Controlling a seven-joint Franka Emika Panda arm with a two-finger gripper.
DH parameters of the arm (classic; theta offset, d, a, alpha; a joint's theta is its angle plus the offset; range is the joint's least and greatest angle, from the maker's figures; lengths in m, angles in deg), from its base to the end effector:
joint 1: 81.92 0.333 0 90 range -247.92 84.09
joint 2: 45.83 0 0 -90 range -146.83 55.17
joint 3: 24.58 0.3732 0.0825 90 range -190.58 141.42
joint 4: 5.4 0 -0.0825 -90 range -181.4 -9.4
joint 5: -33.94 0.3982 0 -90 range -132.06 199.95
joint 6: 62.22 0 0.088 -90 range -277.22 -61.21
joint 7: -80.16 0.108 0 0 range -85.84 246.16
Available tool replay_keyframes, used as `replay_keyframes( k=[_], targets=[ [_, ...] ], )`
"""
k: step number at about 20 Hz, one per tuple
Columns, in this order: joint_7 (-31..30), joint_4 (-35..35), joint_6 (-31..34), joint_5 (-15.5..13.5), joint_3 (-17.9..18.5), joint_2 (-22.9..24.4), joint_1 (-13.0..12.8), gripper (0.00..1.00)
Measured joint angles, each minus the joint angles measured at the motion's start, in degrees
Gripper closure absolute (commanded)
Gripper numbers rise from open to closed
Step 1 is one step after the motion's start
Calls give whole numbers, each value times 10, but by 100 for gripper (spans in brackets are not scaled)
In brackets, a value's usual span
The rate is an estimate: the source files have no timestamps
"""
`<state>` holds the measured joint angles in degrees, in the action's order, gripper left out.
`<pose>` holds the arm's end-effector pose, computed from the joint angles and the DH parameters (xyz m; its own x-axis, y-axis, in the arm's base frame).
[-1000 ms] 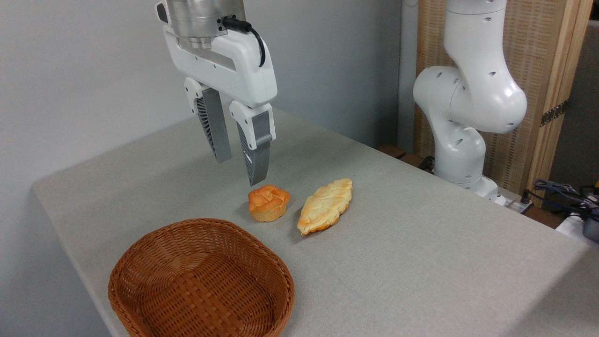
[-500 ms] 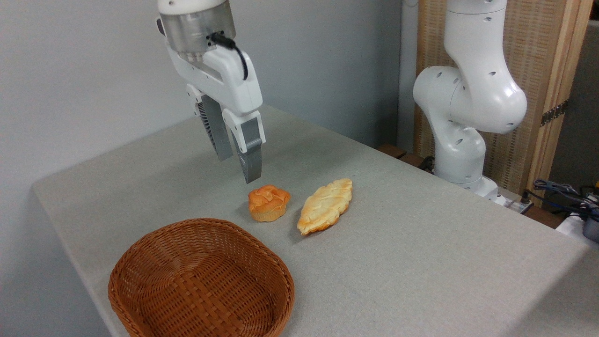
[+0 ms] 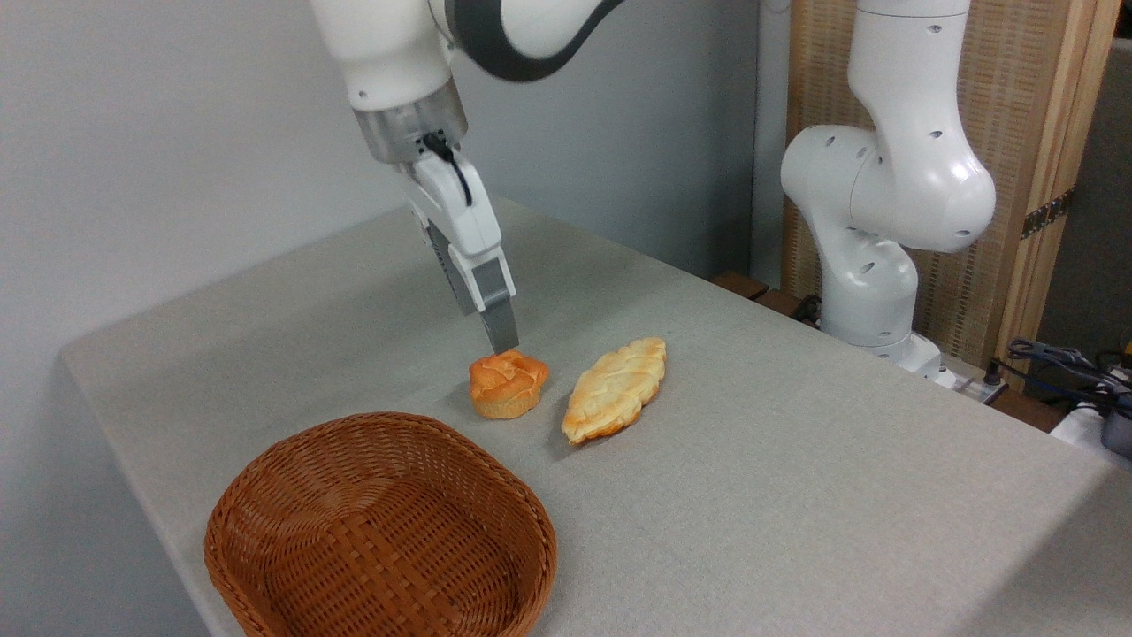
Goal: Put bread into the basket
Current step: 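Lower the open gripper toward the small round orange bread roll, then close the gripper fingers around the round bread roll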
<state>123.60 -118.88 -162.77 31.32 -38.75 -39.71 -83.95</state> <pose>0.4990 -0.1545 0.5533 0.5128 -0.8551 -0.0763 -0.8498 -0.5183 0.0964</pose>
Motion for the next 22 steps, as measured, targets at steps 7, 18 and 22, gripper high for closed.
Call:
replay_keyframes(
  k=[7,18,22],
  targets=[
    [0,-83,-94,29,-29,-5,0,0],
    [1,-96,-115,40,-48,-31,-1,75],
    [1,-96,-115,40,-49,-34,-1,82]
  ],
)
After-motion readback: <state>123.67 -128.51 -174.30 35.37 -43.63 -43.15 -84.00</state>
